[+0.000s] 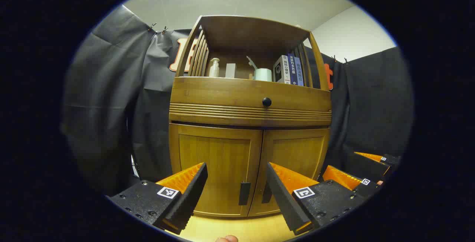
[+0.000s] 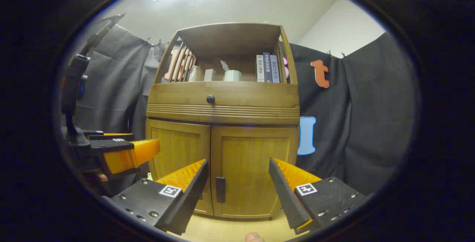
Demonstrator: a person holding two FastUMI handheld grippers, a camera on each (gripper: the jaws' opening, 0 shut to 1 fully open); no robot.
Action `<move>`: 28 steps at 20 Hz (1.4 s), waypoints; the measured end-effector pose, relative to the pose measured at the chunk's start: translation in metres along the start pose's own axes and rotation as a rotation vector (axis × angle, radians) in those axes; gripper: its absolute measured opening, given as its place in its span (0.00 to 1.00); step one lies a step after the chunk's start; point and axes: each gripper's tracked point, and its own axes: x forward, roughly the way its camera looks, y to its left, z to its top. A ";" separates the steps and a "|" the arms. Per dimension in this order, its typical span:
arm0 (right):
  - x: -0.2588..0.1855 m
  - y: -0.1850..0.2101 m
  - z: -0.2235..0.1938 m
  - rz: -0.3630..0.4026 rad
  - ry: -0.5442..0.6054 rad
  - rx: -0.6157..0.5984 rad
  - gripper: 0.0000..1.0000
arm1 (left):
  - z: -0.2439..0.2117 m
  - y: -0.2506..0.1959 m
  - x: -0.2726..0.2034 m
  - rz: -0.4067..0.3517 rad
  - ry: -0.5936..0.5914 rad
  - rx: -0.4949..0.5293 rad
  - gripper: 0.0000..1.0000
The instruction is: Open the right door of the double-door shoe cabinet with the right hand, and open the left door with the left hand.
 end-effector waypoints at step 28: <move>0.123 0.056 -0.139 0.056 0.332 -0.095 0.73 | -0.008 0.136 -0.042 0.343 0.043 0.096 0.97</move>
